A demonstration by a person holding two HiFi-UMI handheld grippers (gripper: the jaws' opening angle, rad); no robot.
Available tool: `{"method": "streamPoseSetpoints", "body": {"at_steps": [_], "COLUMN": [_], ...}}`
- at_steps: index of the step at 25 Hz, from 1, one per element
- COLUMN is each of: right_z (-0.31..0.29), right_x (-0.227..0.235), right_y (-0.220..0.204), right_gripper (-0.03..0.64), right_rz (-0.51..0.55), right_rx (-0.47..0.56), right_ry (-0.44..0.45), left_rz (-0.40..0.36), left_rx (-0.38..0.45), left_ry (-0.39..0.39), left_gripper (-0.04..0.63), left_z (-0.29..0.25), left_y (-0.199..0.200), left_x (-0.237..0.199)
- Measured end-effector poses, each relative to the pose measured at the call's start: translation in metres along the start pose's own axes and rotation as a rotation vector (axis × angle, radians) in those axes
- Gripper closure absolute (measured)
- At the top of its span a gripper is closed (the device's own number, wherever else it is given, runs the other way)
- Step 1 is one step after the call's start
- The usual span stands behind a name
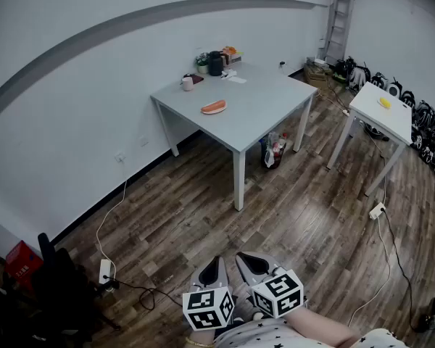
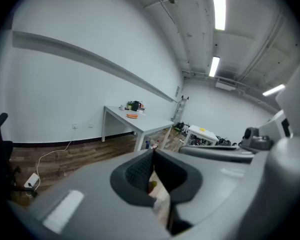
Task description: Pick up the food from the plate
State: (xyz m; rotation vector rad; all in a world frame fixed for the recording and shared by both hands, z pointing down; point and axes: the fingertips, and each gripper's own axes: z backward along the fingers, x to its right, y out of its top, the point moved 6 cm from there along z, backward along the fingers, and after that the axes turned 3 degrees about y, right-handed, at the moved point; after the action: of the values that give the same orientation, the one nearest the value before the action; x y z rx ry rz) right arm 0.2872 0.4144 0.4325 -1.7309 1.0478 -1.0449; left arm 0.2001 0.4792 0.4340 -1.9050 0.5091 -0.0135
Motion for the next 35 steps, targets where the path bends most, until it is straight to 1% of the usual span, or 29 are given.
{"method": "streamPoseSetpoints", "body": {"at_steps": [5,9,13,17,22,26,30,35], "right_z": [-0.012,-0.021,-0.042,-0.071,-0.119,-0.163,-0.204,-0.240], "right_x": [-0.005,-0.006,0.001,0.022,0.075,0.132,0.188,0.246], "right_y": [-0.001,-0.007,-0.006,0.002,0.030,0.071,0.110,0.141], "right_gripper": [0.618,0.618,0.618,0.618,0.618,0.618,0.618,0.618], "right_rz": [-0.005,-0.009,-0.016,-0.020,-0.010,-0.010,0.016,0.033], "right_rx": [0.002,-0.012,-0.035,-0.036,-0.028,-0.014,0.003,0.011], "right_ry": [-0.007,-0.001,0.015,0.018,0.014,0.006,0.010,0.010], "left_rz": [0.011,0.035,0.045,0.041,0.039,0.033,0.032,0.022], "left_rx": [0.003,-0.001,-0.019,-0.018,-0.012,0.004,0.027,0.040], "left_ry": [0.002,0.013,0.030,0.048,0.065,0.058,0.049,0.058], "left_gripper": [0.588,0.588,0.588,0.588,0.588,0.588,0.588,0.588], "left_z": [0.001,-0.002,-0.017,-0.045,-0.111,-0.179,-0.249,-0.318], "left_y": [0.001,-0.003,0.000,0.010,0.039,0.081,0.123,0.155], "left_x": [-0.016,-0.028,-0.040,-0.051,-0.060,-0.062,-0.058,-0.056]}}
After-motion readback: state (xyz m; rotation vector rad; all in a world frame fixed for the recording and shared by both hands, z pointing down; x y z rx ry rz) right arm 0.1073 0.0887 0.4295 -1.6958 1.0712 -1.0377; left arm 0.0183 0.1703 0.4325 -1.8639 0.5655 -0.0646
